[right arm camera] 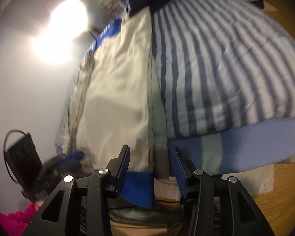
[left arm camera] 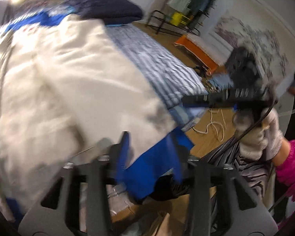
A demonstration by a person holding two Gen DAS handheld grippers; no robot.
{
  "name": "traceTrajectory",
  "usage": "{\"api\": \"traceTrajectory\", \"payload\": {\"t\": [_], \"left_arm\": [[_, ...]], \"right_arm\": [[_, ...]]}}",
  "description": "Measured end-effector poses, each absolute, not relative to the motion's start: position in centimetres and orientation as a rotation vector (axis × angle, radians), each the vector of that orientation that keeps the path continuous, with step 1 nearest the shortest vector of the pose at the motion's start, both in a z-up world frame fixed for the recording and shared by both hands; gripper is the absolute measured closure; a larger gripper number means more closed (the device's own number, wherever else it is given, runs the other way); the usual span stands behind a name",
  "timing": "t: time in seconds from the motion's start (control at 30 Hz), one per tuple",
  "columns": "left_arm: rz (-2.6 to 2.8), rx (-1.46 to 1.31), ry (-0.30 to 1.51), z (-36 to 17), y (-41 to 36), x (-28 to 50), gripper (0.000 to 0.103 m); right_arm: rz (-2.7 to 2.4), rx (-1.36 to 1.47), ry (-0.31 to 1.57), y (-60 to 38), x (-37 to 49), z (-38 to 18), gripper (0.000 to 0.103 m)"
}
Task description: Fold large clothes
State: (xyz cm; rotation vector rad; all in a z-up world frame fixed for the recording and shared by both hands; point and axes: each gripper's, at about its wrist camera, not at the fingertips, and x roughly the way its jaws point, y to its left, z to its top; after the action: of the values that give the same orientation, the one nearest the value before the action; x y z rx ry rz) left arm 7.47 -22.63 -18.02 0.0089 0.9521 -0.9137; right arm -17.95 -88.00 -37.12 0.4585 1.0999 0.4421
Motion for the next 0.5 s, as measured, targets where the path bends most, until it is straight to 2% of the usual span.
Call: {"api": "traceTrajectory", "payload": {"t": [0.07, 0.17, 0.23, 0.5], "left_arm": [[-0.938, 0.078, 0.932, -18.0, -25.0, 6.8, 0.058], [-0.925, 0.177, 0.928, -18.4, -28.7, 6.1, 0.042], [-0.911, 0.201, 0.932, -18.9, -30.5, 6.0, 0.04], [-0.774, 0.327, 1.041, -23.0, -35.8, 7.1, 0.036]], "right_arm": [[0.425, 0.448, 1.023, -89.1, -18.9, -35.0, 0.056], [0.365, 0.416, 0.892, -91.3, -21.0, -31.7, 0.05], [0.348, 0.441, 0.812, -93.0, -22.5, -30.0, 0.042], [0.281, 0.512, 0.721, -96.5, -23.9, -28.3, 0.042]]}}
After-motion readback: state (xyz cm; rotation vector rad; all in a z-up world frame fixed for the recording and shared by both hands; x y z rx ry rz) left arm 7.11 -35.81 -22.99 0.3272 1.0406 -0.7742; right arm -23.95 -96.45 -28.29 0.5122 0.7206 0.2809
